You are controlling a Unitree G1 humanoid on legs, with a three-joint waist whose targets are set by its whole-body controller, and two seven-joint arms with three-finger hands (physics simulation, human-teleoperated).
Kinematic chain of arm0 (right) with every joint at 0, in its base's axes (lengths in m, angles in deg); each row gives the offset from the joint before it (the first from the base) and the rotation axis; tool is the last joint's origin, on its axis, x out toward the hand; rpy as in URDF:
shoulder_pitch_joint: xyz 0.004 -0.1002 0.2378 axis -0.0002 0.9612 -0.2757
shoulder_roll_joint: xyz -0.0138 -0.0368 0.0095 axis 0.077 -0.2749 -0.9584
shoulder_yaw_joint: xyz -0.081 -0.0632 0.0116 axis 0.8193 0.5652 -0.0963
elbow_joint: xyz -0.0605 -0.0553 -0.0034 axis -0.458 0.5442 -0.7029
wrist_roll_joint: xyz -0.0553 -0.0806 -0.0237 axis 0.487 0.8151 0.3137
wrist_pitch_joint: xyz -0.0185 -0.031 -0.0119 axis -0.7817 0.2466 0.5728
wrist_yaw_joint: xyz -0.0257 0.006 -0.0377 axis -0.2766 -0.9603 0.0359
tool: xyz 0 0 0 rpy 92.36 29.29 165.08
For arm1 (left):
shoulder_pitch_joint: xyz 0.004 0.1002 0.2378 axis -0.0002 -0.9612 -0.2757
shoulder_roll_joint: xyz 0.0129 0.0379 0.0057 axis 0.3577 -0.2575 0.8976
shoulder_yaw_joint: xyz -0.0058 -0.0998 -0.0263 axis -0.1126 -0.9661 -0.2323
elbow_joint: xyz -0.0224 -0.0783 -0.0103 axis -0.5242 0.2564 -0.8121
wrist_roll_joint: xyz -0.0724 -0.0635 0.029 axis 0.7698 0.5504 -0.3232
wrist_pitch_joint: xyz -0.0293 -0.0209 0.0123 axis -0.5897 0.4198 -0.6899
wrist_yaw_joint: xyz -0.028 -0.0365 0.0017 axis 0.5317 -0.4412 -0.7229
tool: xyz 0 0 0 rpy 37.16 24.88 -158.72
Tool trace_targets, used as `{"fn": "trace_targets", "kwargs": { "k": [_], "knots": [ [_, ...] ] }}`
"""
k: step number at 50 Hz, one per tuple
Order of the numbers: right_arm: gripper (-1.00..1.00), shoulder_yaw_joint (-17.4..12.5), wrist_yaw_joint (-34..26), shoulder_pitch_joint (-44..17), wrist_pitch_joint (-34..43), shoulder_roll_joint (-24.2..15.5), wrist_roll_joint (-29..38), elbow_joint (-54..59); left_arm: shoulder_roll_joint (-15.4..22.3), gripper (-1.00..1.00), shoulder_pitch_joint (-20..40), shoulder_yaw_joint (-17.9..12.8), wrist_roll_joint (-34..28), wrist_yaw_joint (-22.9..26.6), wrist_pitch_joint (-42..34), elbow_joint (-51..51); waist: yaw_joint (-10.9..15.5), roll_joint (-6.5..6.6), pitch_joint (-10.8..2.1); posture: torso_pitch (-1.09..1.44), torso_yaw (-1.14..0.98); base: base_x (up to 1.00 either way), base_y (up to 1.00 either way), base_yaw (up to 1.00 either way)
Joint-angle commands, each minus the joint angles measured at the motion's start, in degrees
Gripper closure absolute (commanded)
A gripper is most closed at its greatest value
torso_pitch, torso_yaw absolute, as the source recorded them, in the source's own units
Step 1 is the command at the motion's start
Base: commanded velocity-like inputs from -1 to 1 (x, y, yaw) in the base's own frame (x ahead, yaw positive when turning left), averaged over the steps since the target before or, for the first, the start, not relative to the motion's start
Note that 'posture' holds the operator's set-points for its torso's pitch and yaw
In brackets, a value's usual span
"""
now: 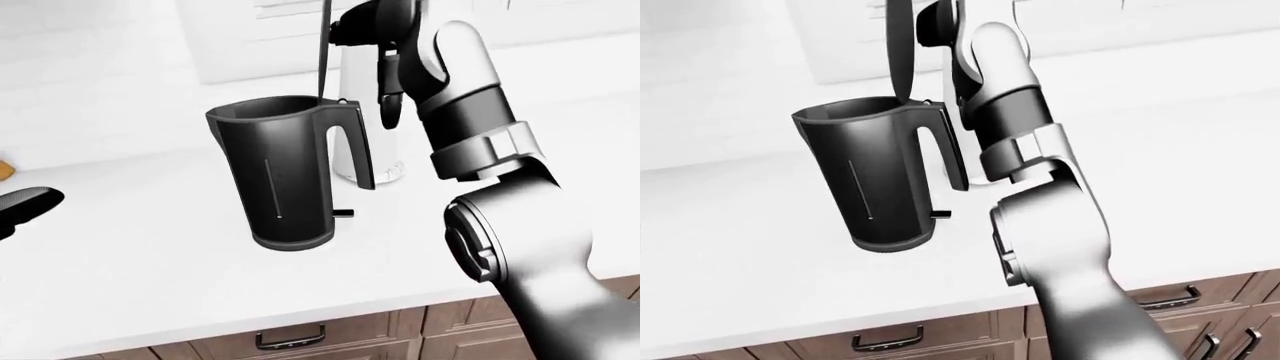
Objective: Close the lid of the electric kettle.
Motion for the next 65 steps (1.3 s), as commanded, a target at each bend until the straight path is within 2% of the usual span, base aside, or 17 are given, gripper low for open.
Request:
{"fn": "trace_targets", "kwargs": {
  "k": [1, 24, 34, 40, 45, 53, 65],
  "knots": [
    [-0.96, -0.2, 1.0, -2.4, -0.2, -0.2, -0.1, -1.7, 1.2, -1.0, 1.0, -0.3, -0.1, 0.2, 1.5, 0.7, 0.0, 0.28, -0.41, -0.44, 0.0, 0.0, 0.0, 0.0],
    [-0.97, 1.4, -3.3, -1.9, 0.1, 6.2, 0.3, -7.1, 1.3, -1.0, 0.8, -0.4, 0.0, 0.3, 2.1, 0.1, -0.1, 0.53, -0.81, -0.44, 0.0, 0.0, 0.0, 0.0],
    [-0.97, 1.9, -1.9, -1.7, 0.4, 9.1, 0.4, -6.0, 1.6, -1.0, 1.1, -0.6, 0.5, -0.2, 1.7, 0.2, -0.3, 0.4, -1.14, -0.44, 0.0, 0.0, 0.0, 0.0],
    [-0.97, 2.6, -1.6, -1.4, 1.0, 11.2, 0.5, -6.2, 1.7, -1.0, 1.0, -0.8, 0.7, -0.2, 1.8, 0.2, -0.2, -0.23, -1.37, -0.44, 0.0, 0.0, 0.0, 0.0],
    [-0.97, 2.7, -1.1, -1.9, 1.7, 12.8, 0.3, -5.5, 2.0, -1.0, 0.9, -1.2, 1.2, -0.4, 1.6, 0.3, -0.2, -0.05, -1.34, -0.44, 0.0, 0.0, 0.0, 0.0],
    [-0.97, 2.0, -1.9, -3.4, 0.8, 9.8, -0.2, -5.1, 2.0, -1.0, 0.8, -1.0, 1.2, -0.6, 1.7, 0.3, 0.2, -0.05, -1.02, -0.44, 0.0, 0.0, 0.0, 0.0],
    [-0.97, 1.7, -2.1, -3.5, 0.8, 8.8, -0.2, -5.0, 2.2, -1.0, 0.9, -1.3, 1.6, -0.7, 1.3, 0.6, 0.5, -0.17, -0.73, -0.44, 0.0, 0.0, 0.0, 0.0]
  ]
}}
